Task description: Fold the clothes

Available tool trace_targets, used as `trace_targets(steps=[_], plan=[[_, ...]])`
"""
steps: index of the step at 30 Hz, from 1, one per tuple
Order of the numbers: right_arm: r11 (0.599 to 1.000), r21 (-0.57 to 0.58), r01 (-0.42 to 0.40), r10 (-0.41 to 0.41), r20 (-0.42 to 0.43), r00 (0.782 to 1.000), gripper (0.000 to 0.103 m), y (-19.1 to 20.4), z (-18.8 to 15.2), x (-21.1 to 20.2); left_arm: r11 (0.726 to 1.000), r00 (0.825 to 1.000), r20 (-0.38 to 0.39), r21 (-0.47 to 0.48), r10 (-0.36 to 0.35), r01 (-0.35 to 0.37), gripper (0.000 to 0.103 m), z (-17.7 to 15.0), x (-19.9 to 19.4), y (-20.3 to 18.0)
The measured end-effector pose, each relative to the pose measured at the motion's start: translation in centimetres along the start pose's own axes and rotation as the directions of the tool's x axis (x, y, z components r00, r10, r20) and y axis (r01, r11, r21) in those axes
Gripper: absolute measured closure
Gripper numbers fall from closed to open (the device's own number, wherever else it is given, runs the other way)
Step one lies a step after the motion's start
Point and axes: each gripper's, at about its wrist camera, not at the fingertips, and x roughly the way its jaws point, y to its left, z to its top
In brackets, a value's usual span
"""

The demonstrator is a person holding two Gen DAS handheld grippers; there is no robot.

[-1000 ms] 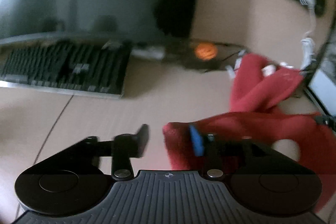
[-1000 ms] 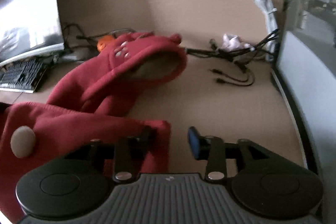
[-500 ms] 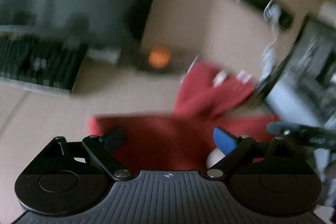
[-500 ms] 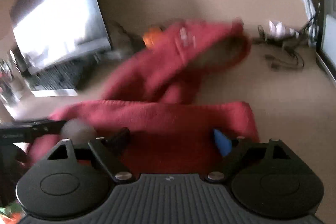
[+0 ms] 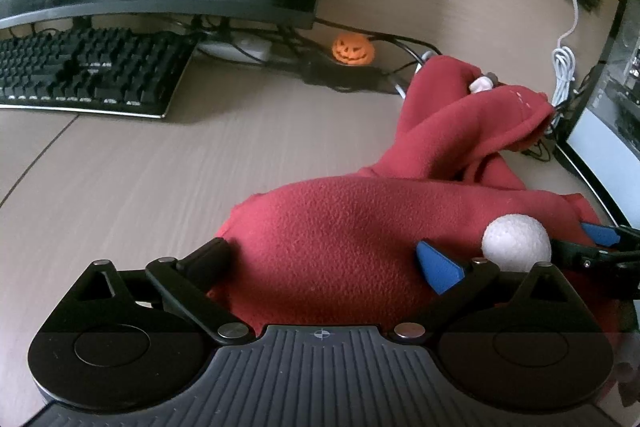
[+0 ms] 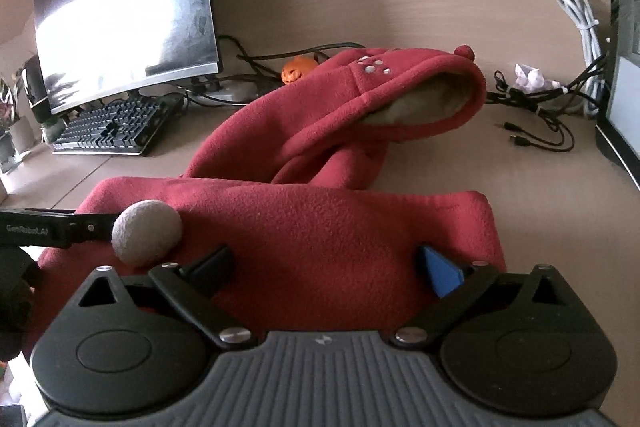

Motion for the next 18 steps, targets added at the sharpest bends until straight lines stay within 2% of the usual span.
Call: trace_targets(steps=[11, 18], plan=[[0.997, 0.02, 0.073, -0.073, -0.015, 0.997, 0.001, 1.1, -0.6, -0.4, 0.999, 0.999, 0.021, 0.012, -0.039, 0.039, 0.001, -0.1, 0.1, 0.5], [0.982, 0.097, 0.162, -0.158, -0.053, 0.986, 0.0, 3.6, -1.4, -1.5, 0.992, 0.994, -0.016, 0.071, -0.106, 0.106, 0.0, 1.6, 1.8, 1.3]])
